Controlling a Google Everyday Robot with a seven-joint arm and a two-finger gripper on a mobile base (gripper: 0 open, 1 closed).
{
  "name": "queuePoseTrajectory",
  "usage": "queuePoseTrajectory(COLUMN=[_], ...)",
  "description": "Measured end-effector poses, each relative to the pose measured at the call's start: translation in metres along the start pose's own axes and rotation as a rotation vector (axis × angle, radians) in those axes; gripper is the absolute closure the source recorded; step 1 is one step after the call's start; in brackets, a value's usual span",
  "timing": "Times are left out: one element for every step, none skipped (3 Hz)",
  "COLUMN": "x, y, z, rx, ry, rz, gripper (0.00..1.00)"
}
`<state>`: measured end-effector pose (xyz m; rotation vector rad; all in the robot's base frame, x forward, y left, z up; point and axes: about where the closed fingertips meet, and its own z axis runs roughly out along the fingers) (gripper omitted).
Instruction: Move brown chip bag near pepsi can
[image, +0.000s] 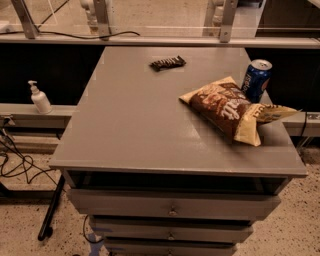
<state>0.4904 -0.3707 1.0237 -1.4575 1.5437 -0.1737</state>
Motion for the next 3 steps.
queuePoseTrajectory(x=[-0.019,-0.015,-0.015], y=[-0.031,-0.047,-0.047], z=[-0.025,-0.027,-0.027], rx=[0.185,0.245,0.245], ry=[0.018,0.035,0.035], rz=[-0.031,-0.03,-0.03], gripper=[0.0,0.0,0.0])
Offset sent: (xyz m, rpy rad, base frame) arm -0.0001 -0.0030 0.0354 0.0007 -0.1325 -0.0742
